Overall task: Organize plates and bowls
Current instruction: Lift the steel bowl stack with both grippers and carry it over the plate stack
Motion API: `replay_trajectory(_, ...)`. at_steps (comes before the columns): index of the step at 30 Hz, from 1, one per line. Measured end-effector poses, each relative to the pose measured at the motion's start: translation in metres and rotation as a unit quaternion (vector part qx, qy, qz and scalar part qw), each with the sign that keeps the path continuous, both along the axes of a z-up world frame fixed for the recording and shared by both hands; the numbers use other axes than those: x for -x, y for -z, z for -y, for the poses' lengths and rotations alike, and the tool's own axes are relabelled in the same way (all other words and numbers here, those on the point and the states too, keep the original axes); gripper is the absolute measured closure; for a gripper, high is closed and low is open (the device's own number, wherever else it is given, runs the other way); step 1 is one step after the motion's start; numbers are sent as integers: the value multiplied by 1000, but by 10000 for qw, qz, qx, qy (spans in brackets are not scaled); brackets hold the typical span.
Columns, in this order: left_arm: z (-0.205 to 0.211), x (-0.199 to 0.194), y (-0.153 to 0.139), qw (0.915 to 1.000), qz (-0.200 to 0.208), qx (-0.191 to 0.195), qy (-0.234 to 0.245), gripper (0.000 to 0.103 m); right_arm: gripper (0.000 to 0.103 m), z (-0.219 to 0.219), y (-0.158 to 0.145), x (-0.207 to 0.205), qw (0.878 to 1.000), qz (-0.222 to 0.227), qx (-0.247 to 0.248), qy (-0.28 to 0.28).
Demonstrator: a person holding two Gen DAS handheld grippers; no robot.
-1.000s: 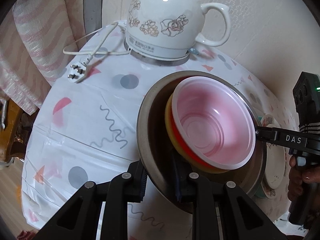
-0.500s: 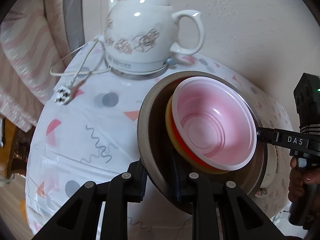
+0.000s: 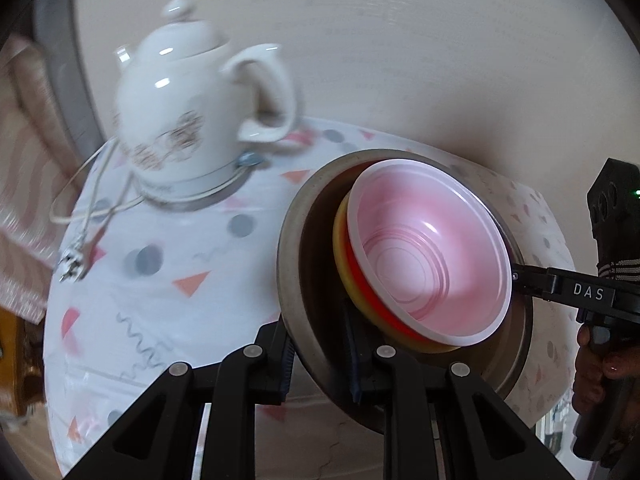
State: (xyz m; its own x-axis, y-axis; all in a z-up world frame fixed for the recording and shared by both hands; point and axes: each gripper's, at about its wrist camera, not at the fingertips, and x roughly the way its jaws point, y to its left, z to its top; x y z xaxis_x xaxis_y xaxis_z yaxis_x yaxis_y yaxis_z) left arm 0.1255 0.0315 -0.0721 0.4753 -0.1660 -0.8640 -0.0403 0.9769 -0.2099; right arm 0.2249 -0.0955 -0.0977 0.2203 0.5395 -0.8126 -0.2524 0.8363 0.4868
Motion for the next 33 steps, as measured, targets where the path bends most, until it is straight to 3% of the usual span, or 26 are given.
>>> replay_trajectory(16, 90, -35, 6, 9924, -70, -23, 1226, 83, 92, 105, -2, 30, 9902, 2, -15, 1399)
replay_trajectory(33, 116, -44, 33, 9882, -299, -260, 1479, 83, 92, 130, 25, 34, 9838, -342, 43, 1761)
